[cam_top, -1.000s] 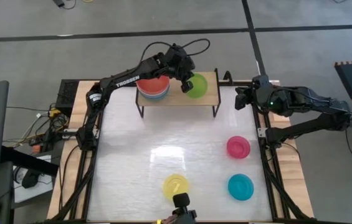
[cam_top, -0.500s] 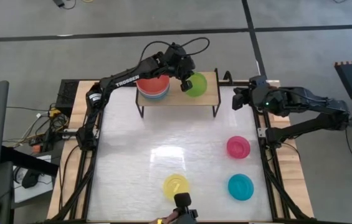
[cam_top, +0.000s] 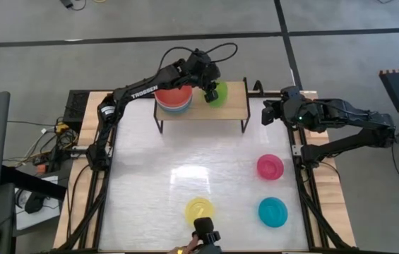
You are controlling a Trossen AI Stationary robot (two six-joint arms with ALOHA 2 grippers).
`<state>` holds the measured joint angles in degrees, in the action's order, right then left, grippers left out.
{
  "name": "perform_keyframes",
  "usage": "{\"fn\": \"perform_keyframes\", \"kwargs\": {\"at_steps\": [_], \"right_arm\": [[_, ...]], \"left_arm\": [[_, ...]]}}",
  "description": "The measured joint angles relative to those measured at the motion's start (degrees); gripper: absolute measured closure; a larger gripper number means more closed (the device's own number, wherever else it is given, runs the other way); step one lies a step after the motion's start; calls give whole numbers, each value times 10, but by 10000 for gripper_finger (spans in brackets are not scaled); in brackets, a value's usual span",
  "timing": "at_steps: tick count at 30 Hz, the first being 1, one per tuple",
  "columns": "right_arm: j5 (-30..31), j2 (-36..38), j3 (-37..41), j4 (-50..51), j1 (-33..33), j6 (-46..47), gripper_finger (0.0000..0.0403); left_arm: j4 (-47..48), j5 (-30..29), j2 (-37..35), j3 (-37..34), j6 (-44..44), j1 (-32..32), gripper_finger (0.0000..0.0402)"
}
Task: Place and stack bowls onto a shelf
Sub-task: Put the transparent green bowl on the shelf, then stack the transparent pink bowl on top of the transparent green bowl on the shelf
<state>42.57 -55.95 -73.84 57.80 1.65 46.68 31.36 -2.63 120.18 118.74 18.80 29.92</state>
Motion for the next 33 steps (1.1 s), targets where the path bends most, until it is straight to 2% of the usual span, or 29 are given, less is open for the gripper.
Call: {"fn": "perform_keyframes", "kwargs": {"at_steps": [3,6,15,24,33], "right_arm": [[0,0,0,0,0,3,323],[0,0,0,0,0,3,324],[0,0,0,0,0,-8,324],[-8,-26,0,30,0,1,324],[-28,-71,0,139,1,51,323]], "left_arm": [[0,-40,-6,0,5,-3,272],[-2,-54,-23,0,10,-3,260],[3,-56,-64,0,-16,-9,255],[44,-50,-59,0,-44,-19,255],[68,-42,-62,0,-112,-31,255]]}}
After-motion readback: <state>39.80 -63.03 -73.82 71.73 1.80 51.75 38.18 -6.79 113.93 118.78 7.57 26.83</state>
